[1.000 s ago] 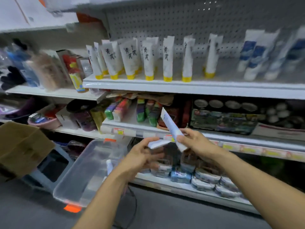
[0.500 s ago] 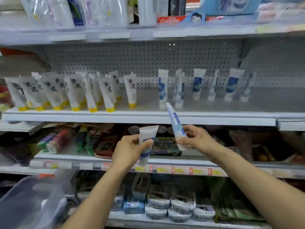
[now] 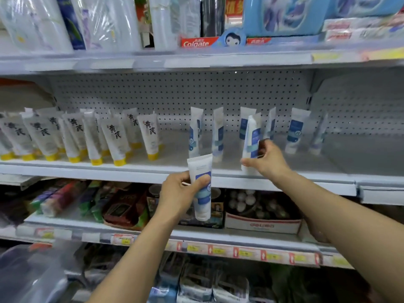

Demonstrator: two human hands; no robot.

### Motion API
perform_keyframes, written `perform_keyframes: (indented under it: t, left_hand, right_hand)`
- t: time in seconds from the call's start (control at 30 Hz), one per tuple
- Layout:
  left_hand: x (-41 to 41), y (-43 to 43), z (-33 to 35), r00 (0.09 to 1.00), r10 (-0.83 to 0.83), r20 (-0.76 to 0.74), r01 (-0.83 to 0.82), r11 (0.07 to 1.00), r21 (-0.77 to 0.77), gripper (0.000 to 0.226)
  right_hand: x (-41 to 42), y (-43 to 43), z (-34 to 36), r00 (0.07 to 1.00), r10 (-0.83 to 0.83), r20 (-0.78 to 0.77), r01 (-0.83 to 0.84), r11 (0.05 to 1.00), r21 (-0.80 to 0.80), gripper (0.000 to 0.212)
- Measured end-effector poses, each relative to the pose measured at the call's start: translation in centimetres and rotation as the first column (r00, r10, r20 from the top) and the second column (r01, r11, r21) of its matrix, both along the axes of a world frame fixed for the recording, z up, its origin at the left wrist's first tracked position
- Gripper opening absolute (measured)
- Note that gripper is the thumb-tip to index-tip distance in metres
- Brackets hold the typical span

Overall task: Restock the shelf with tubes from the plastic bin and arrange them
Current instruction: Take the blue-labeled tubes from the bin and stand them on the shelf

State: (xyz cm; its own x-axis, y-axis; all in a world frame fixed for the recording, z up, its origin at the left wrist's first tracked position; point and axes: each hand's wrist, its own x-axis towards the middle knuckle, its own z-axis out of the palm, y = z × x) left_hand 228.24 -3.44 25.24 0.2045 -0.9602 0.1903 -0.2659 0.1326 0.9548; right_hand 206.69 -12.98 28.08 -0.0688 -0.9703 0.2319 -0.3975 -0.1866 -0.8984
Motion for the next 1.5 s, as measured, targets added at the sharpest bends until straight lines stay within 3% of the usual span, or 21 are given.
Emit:
perform_keyframes:
  t: [0.33, 0.57, 0.67, 0.73, 0.83, 0.93, 0.97, 1.03, 1.17, 1.33, 1.5]
  left_hand:
    - [0.2, -4.4, 1.8, 0.999, -0.044, -0.028, 0.044, 0.999, 0.017, 0.021]
    - [-0.6, -5.8, 2.3, 0.994, -0.090, -0.057, 0.092, 0.995, 0.035, 0.016]
    - [-1.2, -6.0, 2.4, 0.995, -0.089, -0.039, 0.090, 0.996, 0.018, 0.013]
    - [-1.8, -6.2, 2.6, 0.995, -0.090, -0.030, 0.090, 0.996, 0.000, 0.010]
    - [-3.1, -6.4, 3.0, 0.996, -0.089, -0.017, 0.088, 0.996, -0.029, 0.015]
    - [-5.1, -6.4, 3.2, 0.997, -0.073, -0.023, 0.072, 0.996, -0.054, 0.019]
    - [-5.9, -6.3, 3.3, 0.997, -0.073, -0.023, 0.071, 0.995, -0.065, 0.019]
    - [-7.3, -6.2, 3.4, 0.996, -0.084, -0.014, 0.082, 0.993, -0.083, 0.014]
    - [-9.1, -6.1, 3.6, 0.990, -0.139, 0.019, 0.141, 0.985, -0.099, 0.009]
    - [-8.3, -7.2, 2.9, 0.966, -0.158, 0.207, 0.180, 0.979, -0.091, 0.033]
    - [-6.6, -7.8, 1.2, 0.933, -0.135, 0.333, 0.152, 0.988, -0.024, 0.025]
  right_hand:
    - [1.1, -6.3, -1.9, 0.992, -0.119, -0.032, 0.121, 0.992, 0.042, 0.050]
    - [0.8, -6.8, -2.1, 0.992, -0.102, -0.068, 0.108, 0.990, 0.094, 0.057]
    - [-0.1, -5.8, -2.4, 0.949, -0.220, -0.224, 0.226, 0.974, 0.001, 0.068]
    - [-0.4, -4.0, -2.2, 0.939, -0.281, -0.196, 0.258, 0.957, -0.135, 0.053]
    - [-0.5, -0.7, -1.7, 0.999, -0.006, -0.049, -0.004, 0.981, -0.194, 0.030]
    - [-0.4, 2.0, -1.9, 0.927, 0.249, -0.282, -0.268, 0.963, -0.029, 0.061]
    - [-0.4, 2.4, -2.1, 0.896, 0.242, -0.373, -0.256, 0.967, 0.011, 0.071]
    - [-0.7, 2.9, -2.4, 0.874, 0.176, -0.452, -0.202, 0.979, -0.008, 0.067]
    - [-2.5, 2.7, -2.5, 0.918, 0.143, -0.370, -0.179, 0.982, -0.063, 0.041]
    - [-5.2, 0.6, -1.6, 0.971, -0.031, -0.238, -0.002, 0.990, -0.138, 0.051]
    - [-6.9, -2.8, -0.2, 0.978, -0.138, -0.155, 0.124, 0.988, -0.095, 0.048]
